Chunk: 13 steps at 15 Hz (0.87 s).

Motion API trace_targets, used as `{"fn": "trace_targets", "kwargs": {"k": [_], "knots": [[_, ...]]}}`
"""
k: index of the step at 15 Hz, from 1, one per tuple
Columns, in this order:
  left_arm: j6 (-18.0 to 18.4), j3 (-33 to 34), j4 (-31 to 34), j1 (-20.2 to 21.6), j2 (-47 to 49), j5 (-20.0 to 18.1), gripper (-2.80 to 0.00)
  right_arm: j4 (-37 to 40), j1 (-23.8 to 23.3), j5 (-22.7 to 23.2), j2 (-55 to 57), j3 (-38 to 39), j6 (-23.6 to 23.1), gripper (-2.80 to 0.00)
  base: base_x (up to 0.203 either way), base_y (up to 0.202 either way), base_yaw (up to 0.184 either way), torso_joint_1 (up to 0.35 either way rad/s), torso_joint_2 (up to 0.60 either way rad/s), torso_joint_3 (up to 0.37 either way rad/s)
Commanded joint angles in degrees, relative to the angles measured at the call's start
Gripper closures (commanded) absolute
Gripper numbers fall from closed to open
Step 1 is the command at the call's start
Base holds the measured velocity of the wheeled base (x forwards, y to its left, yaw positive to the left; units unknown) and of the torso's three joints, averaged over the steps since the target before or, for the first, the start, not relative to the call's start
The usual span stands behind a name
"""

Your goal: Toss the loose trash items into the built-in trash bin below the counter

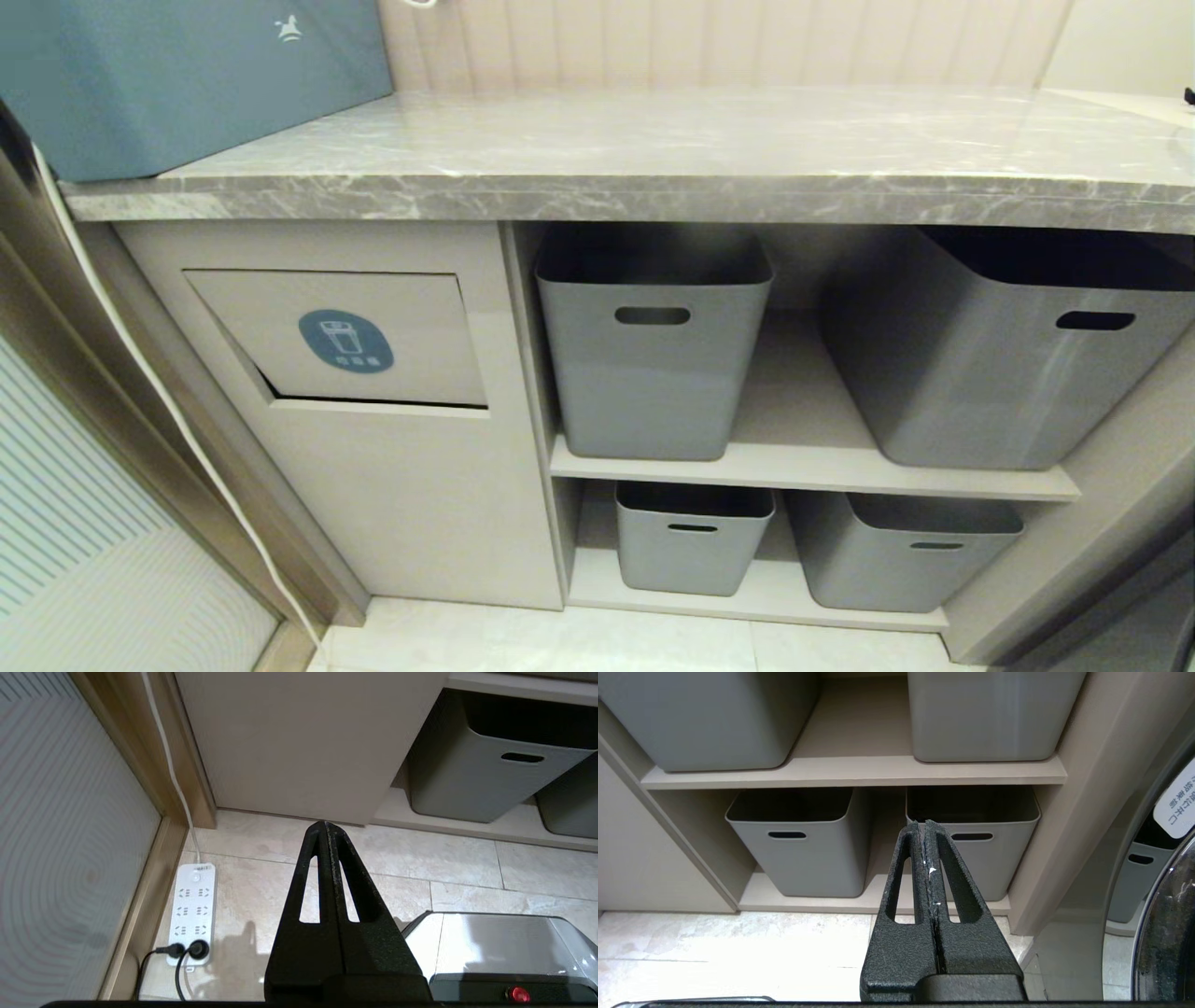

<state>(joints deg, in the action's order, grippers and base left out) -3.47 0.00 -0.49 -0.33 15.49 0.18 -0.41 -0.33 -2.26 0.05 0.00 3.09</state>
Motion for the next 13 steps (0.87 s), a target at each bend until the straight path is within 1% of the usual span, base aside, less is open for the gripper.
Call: {"fn": "trace_targets", "kwargs": {"k": [1,3,5,6,8,9,13], "knots": [[0.05,0.17,0.01,0.35,-2.34,-0.03,0.0,-0.02,-0.02,-0.03,0.04,0.09,0.08,0.0,0.0,0.0,0.0,0.0,0.0,0.0],[0.53,0.17,0.06,0.17,-11.59,-0.1,0.0,-0.02,-0.02,0.05,0.04,0.09,-0.18,0.0,0.0,0.0,0.0,0.0,0.0,0.0],[0.66,0.17,0.14,0.12,-15.99,0.11,0.0,-0.02,-0.02,-0.11,0.01,0.09,0.32,0.0,0.0,0.0,0.0,0.0,0.0,0.0],[0.66,0.18,0.14,0.13,-15.49,0.16,0.0,-0.02,-0.02,-0.12,-0.01,0.09,0.41,0.0,0.0,0.0,0.0,0.0,0.0,0.0],[0.66,0.18,0.05,0.07,-15.32,0.17,0.0,-0.02,-0.02,0.06,0.04,0.09,-0.86,0.0,0.0,0.0,0.0,0.0,0.0,0.0],[0.66,0.18,0.05,0.07,-15.32,0.17,0.0,0.04,-0.02,-0.04,-0.03,0.09,0.05,0.0,0.0,0.0,0.0,0.0,0.0,0.0],[0.4,0.18,0.05,0.07,-15.32,0.17,0.0,-0.02,-0.02,-0.03,0.04,0.09,0.25,0.0,0.0,0.0,0.0,0.0,0.0,0.0]]}}
